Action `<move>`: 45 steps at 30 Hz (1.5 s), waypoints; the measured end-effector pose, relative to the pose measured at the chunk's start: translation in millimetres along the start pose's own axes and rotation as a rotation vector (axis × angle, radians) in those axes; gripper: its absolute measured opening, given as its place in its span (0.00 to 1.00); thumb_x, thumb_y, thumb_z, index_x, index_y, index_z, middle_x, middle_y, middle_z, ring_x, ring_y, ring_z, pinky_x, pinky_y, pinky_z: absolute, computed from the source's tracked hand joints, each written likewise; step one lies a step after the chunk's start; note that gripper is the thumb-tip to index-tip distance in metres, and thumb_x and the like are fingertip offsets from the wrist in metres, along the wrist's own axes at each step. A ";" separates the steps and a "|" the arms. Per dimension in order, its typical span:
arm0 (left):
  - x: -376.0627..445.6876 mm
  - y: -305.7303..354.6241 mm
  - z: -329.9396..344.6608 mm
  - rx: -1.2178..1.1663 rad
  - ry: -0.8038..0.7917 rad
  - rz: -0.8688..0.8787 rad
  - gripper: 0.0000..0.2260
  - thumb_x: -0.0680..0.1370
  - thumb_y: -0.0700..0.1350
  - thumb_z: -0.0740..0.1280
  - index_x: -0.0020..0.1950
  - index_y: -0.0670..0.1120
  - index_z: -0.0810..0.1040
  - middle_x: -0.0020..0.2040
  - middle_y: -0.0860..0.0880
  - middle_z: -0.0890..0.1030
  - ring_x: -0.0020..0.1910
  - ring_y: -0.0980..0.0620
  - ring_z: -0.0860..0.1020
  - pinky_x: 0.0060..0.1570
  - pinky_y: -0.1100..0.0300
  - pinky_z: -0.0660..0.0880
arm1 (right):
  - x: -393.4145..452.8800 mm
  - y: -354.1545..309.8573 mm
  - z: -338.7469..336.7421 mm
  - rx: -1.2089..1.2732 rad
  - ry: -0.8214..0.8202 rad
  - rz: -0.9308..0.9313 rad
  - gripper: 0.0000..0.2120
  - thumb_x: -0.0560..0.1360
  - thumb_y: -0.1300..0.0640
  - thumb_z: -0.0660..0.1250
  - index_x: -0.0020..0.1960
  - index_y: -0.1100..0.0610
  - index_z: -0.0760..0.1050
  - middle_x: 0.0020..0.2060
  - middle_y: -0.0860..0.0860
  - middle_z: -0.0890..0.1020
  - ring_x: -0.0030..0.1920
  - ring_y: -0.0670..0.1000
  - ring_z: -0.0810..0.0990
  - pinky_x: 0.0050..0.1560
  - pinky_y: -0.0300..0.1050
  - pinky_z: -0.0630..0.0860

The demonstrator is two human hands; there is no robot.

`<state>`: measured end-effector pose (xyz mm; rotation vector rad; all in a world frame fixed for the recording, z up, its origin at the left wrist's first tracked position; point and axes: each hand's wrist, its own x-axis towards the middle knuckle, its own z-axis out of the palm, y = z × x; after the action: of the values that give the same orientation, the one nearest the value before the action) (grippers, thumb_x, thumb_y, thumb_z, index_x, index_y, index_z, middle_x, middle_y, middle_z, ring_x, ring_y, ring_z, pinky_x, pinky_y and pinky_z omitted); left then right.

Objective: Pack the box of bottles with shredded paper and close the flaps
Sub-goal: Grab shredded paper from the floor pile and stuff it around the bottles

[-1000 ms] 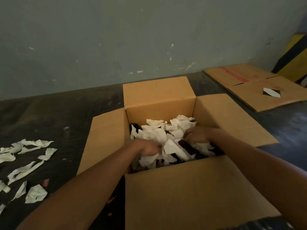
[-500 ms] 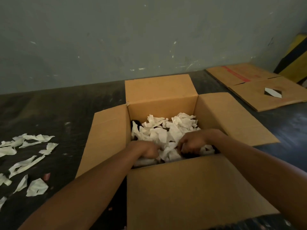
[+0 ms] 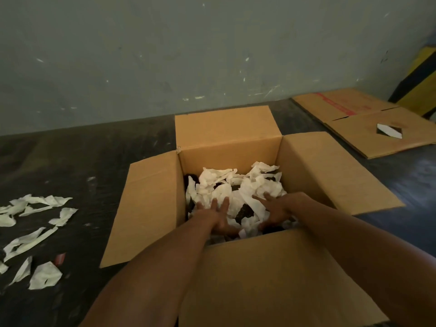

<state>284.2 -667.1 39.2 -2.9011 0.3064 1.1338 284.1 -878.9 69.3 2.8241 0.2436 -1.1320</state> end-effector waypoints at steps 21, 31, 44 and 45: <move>-89.3 -35.5 -78.4 -0.254 0.574 0.239 0.24 0.82 0.54 0.55 0.79 0.54 0.59 0.75 0.44 0.67 0.72 0.42 0.66 0.67 0.50 0.67 | -56.0 -45.8 -79.9 0.233 0.447 0.158 0.33 0.75 0.32 0.50 0.77 0.42 0.52 0.77 0.54 0.59 0.75 0.61 0.58 0.71 0.62 0.59; -193.7 -170.2 -39.6 -0.300 0.871 0.208 0.22 0.83 0.53 0.53 0.77 0.51 0.61 0.77 0.46 0.64 0.76 0.43 0.61 0.72 0.44 0.62 | -81.8 -204.8 -103.9 0.313 0.785 0.007 0.28 0.79 0.39 0.53 0.76 0.48 0.56 0.75 0.59 0.60 0.75 0.63 0.57 0.71 0.62 0.60; -324.1 -442.4 160.1 -0.529 0.796 -0.230 0.28 0.81 0.60 0.55 0.79 0.56 0.52 0.81 0.49 0.52 0.79 0.41 0.49 0.75 0.37 0.52 | -108.1 -513.5 -6.3 0.376 0.627 -0.261 0.30 0.78 0.39 0.56 0.77 0.43 0.52 0.78 0.55 0.52 0.77 0.61 0.51 0.72 0.64 0.58; -331.3 -456.4 180.7 -0.562 0.763 -0.277 0.30 0.80 0.62 0.56 0.80 0.57 0.50 0.81 0.48 0.49 0.79 0.40 0.46 0.75 0.36 0.49 | -106.0 -527.6 7.2 0.379 0.597 -0.267 0.30 0.78 0.38 0.56 0.77 0.43 0.52 0.78 0.55 0.52 0.77 0.62 0.51 0.72 0.64 0.57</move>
<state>9.9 -146.0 101.5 -3.5774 -0.4927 0.0196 108.5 -373.2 125.1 3.4932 0.5030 -0.3466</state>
